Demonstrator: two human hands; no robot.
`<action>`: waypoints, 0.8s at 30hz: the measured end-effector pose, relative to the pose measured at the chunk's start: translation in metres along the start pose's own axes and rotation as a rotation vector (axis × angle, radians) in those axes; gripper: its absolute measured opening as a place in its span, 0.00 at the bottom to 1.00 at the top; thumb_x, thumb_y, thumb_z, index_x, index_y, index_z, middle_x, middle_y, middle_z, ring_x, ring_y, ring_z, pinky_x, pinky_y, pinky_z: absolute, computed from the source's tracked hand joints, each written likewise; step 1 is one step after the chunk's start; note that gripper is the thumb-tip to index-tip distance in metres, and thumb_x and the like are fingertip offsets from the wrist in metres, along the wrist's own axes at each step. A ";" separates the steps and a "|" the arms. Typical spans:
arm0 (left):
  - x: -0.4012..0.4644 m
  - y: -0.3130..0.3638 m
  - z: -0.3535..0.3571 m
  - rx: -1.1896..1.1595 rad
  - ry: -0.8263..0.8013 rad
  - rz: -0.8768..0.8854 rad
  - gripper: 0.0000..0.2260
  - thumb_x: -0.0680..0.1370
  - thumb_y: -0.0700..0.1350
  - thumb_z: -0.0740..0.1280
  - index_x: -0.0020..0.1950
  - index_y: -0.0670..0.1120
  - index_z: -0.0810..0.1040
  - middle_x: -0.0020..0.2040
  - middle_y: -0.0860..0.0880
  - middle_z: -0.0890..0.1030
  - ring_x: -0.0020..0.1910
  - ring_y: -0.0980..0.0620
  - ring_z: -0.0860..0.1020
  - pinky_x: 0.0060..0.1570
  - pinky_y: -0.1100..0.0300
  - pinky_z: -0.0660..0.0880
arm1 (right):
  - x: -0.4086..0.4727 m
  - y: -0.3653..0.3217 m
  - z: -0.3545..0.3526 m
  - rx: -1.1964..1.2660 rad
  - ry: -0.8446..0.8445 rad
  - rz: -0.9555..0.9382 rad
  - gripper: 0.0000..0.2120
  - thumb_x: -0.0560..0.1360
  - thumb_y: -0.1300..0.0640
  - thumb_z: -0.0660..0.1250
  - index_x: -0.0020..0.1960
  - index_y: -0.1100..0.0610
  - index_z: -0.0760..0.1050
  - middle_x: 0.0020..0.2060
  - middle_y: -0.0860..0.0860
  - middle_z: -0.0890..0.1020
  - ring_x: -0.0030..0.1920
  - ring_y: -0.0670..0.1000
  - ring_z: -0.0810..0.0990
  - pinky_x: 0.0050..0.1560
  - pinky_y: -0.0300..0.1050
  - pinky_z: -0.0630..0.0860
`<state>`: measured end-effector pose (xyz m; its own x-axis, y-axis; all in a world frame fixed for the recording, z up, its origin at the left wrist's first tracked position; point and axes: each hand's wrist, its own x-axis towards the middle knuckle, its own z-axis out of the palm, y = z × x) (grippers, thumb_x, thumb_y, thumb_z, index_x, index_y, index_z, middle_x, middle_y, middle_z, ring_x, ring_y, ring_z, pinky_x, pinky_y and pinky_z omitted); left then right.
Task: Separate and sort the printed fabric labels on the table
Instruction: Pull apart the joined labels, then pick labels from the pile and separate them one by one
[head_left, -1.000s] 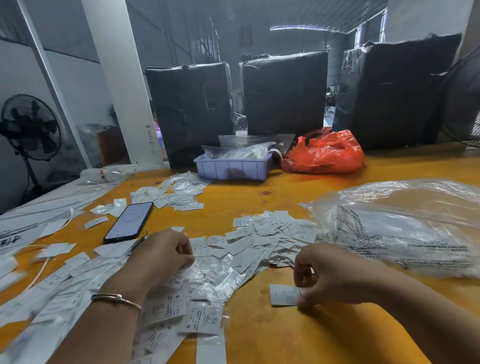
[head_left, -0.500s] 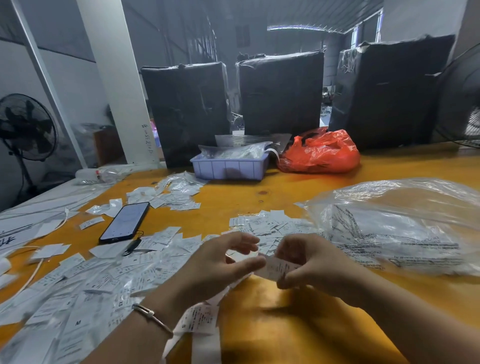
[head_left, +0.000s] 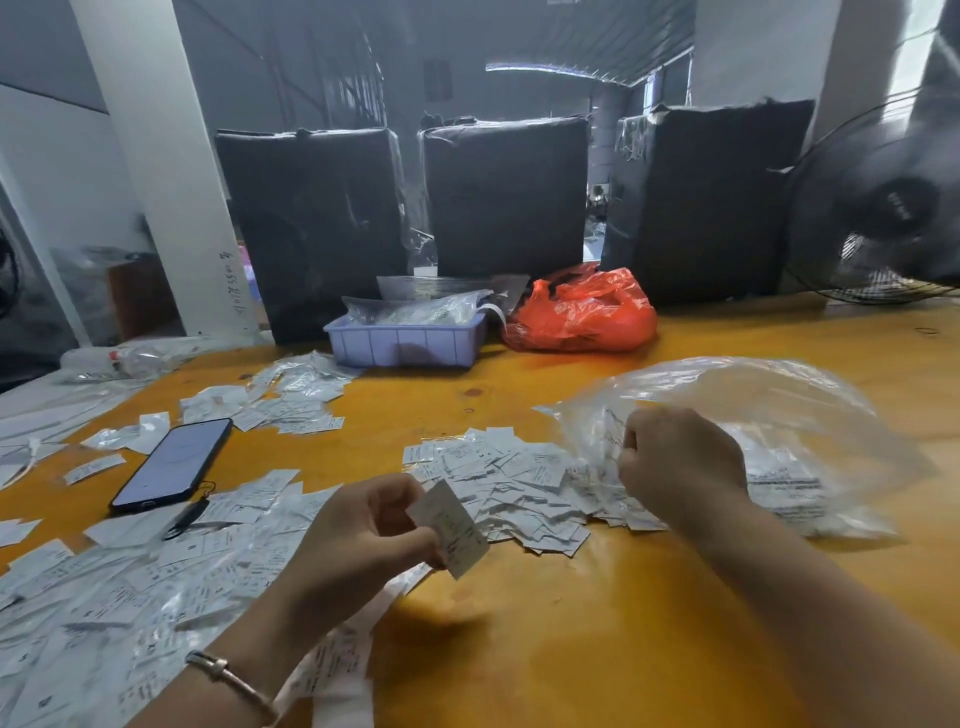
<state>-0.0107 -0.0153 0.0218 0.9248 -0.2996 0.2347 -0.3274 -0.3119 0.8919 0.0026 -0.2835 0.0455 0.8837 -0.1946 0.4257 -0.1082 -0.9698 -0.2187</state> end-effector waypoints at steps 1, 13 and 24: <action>0.001 -0.002 0.000 -0.006 -0.002 -0.005 0.04 0.72 0.29 0.70 0.42 0.36 0.78 0.40 0.46 0.86 0.40 0.51 0.85 0.36 0.65 0.79 | 0.003 0.007 0.001 -0.040 0.041 0.051 0.03 0.68 0.62 0.62 0.37 0.56 0.73 0.38 0.54 0.78 0.38 0.56 0.73 0.34 0.41 0.64; 0.000 -0.004 0.002 0.014 -0.011 0.023 0.05 0.73 0.29 0.68 0.42 0.38 0.79 0.42 0.45 0.86 0.44 0.49 0.85 0.39 0.62 0.79 | 0.019 0.043 0.023 -0.235 -0.065 0.147 0.11 0.73 0.51 0.68 0.55 0.51 0.79 0.55 0.50 0.79 0.59 0.53 0.74 0.56 0.44 0.72; -0.001 -0.003 0.004 0.028 -0.028 0.018 0.06 0.73 0.27 0.67 0.43 0.36 0.79 0.42 0.46 0.86 0.45 0.50 0.85 0.39 0.63 0.80 | 0.022 0.051 0.033 -0.106 0.014 0.155 0.04 0.73 0.55 0.67 0.46 0.48 0.81 0.51 0.51 0.79 0.57 0.53 0.73 0.49 0.43 0.68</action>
<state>-0.0116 -0.0181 0.0176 0.9130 -0.3306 0.2392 -0.3496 -0.3313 0.8764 0.0313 -0.3328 0.0149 0.8467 -0.3438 0.4062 -0.2904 -0.9381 -0.1886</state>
